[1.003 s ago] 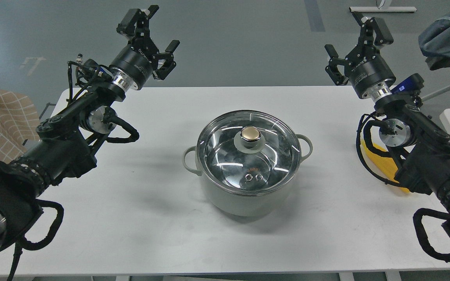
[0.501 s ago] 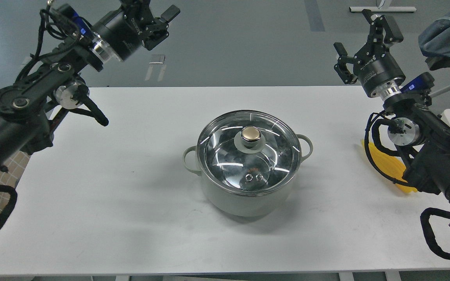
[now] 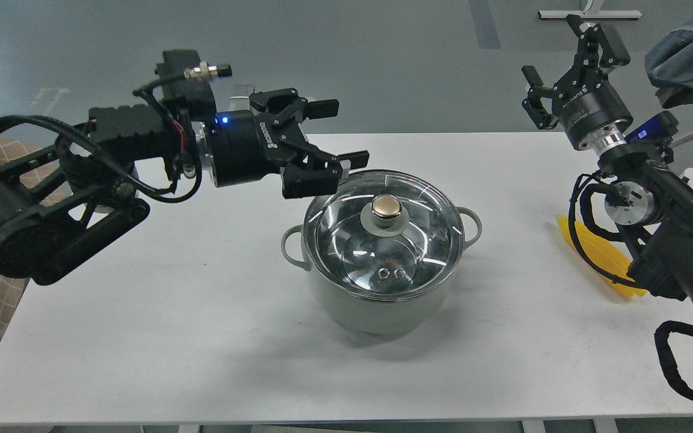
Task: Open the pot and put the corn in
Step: 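Reach the left gripper over the pot toward the brass lid knob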
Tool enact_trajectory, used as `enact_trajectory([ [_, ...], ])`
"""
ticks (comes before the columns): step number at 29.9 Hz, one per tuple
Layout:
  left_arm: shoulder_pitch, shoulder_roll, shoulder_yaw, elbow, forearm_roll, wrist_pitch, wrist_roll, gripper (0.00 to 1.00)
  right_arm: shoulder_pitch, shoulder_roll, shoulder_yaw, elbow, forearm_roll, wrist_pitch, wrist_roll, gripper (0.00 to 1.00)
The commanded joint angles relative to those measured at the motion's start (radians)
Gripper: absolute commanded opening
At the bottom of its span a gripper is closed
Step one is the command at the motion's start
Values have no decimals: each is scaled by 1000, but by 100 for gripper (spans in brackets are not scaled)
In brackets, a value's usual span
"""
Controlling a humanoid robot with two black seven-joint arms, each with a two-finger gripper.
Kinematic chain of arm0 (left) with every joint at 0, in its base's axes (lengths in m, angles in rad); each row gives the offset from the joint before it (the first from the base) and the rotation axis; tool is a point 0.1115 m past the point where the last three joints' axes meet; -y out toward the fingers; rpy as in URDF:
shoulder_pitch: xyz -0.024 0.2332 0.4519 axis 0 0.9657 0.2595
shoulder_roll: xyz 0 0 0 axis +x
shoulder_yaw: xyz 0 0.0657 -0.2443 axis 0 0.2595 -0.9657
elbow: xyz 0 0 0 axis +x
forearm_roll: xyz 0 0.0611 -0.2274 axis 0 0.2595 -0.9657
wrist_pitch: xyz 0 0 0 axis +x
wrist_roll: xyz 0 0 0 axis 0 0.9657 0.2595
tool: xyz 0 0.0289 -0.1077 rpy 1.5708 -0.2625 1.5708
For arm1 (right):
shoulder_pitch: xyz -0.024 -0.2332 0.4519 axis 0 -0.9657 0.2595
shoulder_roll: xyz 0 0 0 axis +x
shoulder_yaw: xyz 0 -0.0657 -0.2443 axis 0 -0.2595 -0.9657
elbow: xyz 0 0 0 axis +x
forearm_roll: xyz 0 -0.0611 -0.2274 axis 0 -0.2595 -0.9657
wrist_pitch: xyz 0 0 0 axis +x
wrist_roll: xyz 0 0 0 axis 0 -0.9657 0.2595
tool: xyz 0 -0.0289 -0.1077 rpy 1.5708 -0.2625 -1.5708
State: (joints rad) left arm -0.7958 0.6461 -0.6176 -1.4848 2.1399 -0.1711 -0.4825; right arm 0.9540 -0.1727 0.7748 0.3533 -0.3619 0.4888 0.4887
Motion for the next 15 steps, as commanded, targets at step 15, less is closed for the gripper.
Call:
enact_trajectory([
  [15, 9, -212, 78, 155, 42, -1, 18, 98, -9, 4, 0, 1, 0, 0, 0, 99],
])
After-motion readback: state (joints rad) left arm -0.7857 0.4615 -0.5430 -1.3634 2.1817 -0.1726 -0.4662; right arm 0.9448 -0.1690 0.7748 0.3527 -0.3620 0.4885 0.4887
